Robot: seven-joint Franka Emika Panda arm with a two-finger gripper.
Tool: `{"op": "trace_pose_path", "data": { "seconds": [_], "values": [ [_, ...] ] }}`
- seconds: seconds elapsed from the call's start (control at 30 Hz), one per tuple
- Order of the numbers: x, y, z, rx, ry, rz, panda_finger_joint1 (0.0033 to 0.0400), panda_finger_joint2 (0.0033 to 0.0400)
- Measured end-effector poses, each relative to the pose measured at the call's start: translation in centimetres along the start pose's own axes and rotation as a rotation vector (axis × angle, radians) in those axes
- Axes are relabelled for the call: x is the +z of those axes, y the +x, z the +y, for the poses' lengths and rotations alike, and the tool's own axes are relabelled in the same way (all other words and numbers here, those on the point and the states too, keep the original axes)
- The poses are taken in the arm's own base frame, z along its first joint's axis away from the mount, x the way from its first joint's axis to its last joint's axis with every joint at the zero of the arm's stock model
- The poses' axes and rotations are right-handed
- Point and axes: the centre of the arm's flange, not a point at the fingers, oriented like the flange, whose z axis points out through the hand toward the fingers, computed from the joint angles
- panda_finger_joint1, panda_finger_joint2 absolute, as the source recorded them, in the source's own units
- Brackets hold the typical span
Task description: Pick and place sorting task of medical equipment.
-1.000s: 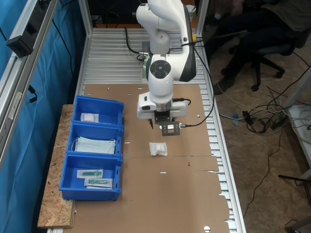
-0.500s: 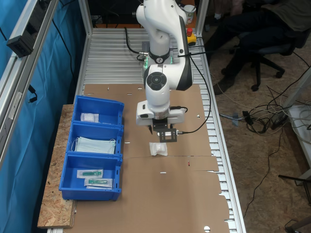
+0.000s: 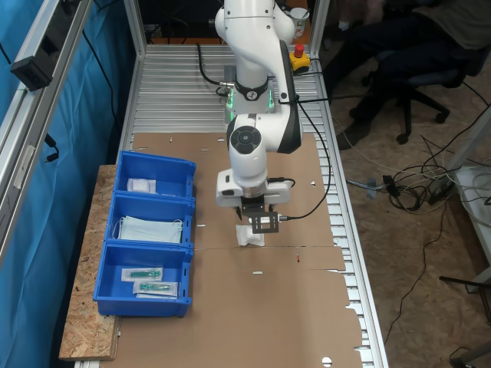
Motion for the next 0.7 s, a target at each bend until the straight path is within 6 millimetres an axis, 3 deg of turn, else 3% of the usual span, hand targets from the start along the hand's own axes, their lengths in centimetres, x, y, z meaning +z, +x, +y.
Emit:
{"op": "trace_pose_path", "data": {
  "seconds": [0.33, 0.7],
  "values": [
    [4.0, -0.1, 0.4, 0.01, 0.007, -0.023, 0.04, 0.04],
    [6.1, 0.1, 0.9, 0.023, 0.018, -0.022, 0.04, 0.04]
  ]
}}
